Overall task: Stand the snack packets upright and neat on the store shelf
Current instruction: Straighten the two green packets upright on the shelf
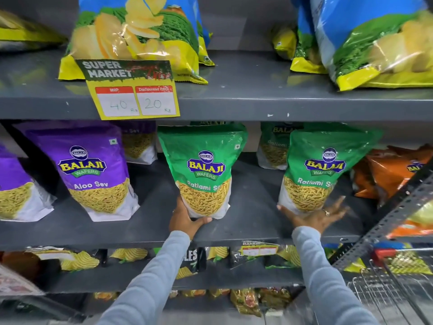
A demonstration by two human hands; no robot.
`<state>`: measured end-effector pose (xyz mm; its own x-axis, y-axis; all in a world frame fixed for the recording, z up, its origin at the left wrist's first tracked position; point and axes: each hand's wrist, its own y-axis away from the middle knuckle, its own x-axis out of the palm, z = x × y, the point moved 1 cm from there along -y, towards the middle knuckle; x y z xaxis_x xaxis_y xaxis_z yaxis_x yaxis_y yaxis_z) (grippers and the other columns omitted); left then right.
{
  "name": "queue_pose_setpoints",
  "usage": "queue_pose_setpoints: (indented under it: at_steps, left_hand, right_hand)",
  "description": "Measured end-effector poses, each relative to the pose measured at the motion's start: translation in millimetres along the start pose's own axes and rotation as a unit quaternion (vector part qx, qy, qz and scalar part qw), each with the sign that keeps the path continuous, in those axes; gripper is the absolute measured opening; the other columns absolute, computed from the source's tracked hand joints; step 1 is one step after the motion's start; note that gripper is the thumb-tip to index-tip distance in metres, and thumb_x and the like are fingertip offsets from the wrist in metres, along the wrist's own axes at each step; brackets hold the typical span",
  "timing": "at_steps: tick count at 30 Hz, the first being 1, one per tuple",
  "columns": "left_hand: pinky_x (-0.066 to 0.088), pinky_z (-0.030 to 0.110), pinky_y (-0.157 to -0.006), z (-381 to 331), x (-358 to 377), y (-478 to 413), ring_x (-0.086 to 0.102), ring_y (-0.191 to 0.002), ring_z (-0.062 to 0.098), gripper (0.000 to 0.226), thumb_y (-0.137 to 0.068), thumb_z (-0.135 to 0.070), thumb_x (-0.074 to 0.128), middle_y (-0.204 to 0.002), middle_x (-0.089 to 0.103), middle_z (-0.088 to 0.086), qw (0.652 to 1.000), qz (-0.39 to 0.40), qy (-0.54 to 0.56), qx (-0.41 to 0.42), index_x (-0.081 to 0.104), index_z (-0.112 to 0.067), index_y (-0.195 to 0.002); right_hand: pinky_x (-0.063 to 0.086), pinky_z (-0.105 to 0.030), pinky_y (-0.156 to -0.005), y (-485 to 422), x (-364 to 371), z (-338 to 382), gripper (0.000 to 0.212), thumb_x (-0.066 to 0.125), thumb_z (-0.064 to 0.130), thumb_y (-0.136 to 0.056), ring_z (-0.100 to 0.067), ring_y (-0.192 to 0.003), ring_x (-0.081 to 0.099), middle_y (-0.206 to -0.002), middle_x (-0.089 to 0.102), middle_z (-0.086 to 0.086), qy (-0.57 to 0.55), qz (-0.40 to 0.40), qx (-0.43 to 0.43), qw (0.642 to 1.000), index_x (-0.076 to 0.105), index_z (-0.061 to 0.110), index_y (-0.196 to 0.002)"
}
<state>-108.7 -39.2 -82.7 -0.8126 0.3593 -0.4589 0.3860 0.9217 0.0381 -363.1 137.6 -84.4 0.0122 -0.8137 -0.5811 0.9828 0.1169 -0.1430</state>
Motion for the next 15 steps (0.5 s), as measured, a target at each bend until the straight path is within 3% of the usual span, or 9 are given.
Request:
queue_pose_setpoints:
  at_steps: [3, 5, 15]
  left_hand:
    - [0.044, 0.039, -0.099, -1.7, 3.4, 1.8, 0.052, -0.121, 0.034, 0.094, -0.059, -0.031, 0.089, -0.132, 0.057, 0.009, 0.999, -0.008, -0.039, 0.006, 0.034, -0.018, -0.134]
    - [0.046, 0.040, -0.097, -1.1, 5.2, 1.9, 0.054, -0.118, 0.035, 0.089, -0.059, -0.036, 0.088, -0.128, 0.059, 0.010, 0.997, -0.008, -0.070, 0.009, 0.036, -0.018, -0.130]
    - [0.049, 0.045, -0.098, 5.5, 5.1, -4.6, 0.055, -0.117, 0.035, 0.084, -0.060, -0.041, 0.086, -0.126, 0.060, 0.010, 0.995, -0.003, -0.104, 0.007, 0.038, -0.020, -0.126]
  right_hand:
    - [0.017, -0.040, -0.117, -9.1, 4.0, 3.3, 0.146, 0.094, 0.030, -0.032, -0.034, -0.139, 0.021, -0.152, 0.018, -0.017, -0.078, 0.031, 0.013, 0.996, 0.002, 0.025, -0.146]
    - [0.031, -0.045, -0.113, -5.0, 4.6, 3.8, 0.142, 0.094, 0.023, -0.033, -0.038, -0.133, 0.033, -0.145, 0.029, -0.020, -0.087, 0.016, 0.015, 0.996, 0.005, 0.031, -0.144]
    - [0.035, -0.049, -0.110, 8.5, 10.6, -5.5, 0.139, 0.093, 0.024, -0.037, -0.037, -0.130, 0.039, -0.144, 0.030, -0.015, -0.091, 0.032, -0.027, 0.995, 0.003, 0.038, -0.142]
